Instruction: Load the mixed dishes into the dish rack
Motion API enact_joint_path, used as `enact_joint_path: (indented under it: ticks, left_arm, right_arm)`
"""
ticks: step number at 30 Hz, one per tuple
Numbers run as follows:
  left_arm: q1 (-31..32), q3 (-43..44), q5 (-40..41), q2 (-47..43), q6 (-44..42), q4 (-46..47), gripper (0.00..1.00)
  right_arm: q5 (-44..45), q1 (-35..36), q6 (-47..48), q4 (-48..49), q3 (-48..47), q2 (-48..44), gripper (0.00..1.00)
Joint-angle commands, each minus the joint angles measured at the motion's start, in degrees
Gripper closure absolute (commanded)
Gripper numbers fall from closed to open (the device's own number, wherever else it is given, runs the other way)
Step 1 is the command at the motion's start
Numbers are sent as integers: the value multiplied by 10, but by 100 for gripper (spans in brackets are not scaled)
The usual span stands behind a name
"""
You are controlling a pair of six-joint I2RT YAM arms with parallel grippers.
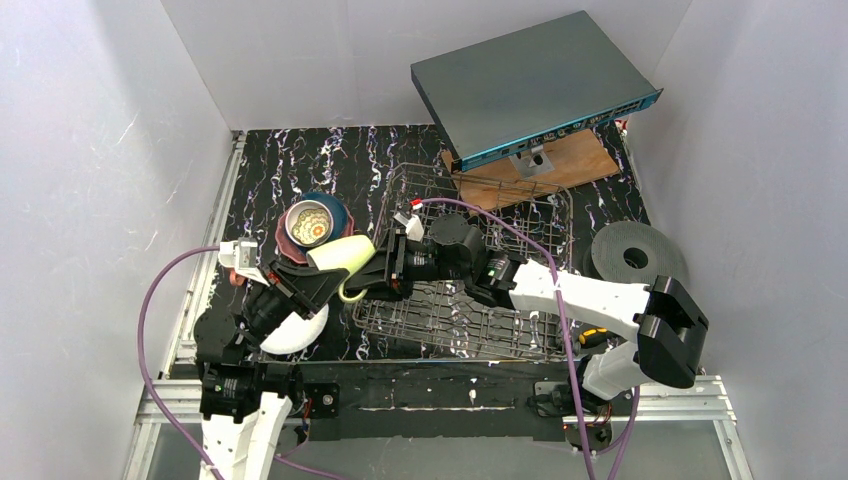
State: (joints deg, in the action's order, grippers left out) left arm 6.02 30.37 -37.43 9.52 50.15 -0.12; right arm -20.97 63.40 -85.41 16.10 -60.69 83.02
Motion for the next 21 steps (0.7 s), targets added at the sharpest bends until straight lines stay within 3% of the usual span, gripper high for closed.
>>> enact_joint_path:
  ticks: [1, 4, 7, 9, 12, 14, 16, 21]
  left_arm:
    - [1, 16, -3, -25, 11, 54, 100]
    - [1, 8, 1, -30, 18, 61, 100]
    - [1, 12, 3, -25, 21, 47, 100]
    - [1, 22, 17, -16, 22, 14, 97]
    - [1, 48, 55, -4, 17, -96, 38]
    - [1, 69, 78, -1, 0, -156, 12]
    - [1, 86, 97, -4, -20, -204, 2]
    - [1, 153, 175, -3, -71, -339, 2]
  right_arm:
    - [12, 1, -9, 46, -24, -1, 61]
    - [2, 1, -21, 65, -27, 8, 76]
    - [6, 2, -27, 88, -13, 6, 99]
    - [12, 2, -23, 89, -5, -1, 99]
    - [30, -6, -7, 91, 17, -24, 99]
    - [42, -18, 12, 79, 36, -47, 99]
    - [53, -37, 36, 51, 59, -74, 99]
    - [59, -119, 118, -37, 124, -164, 99]
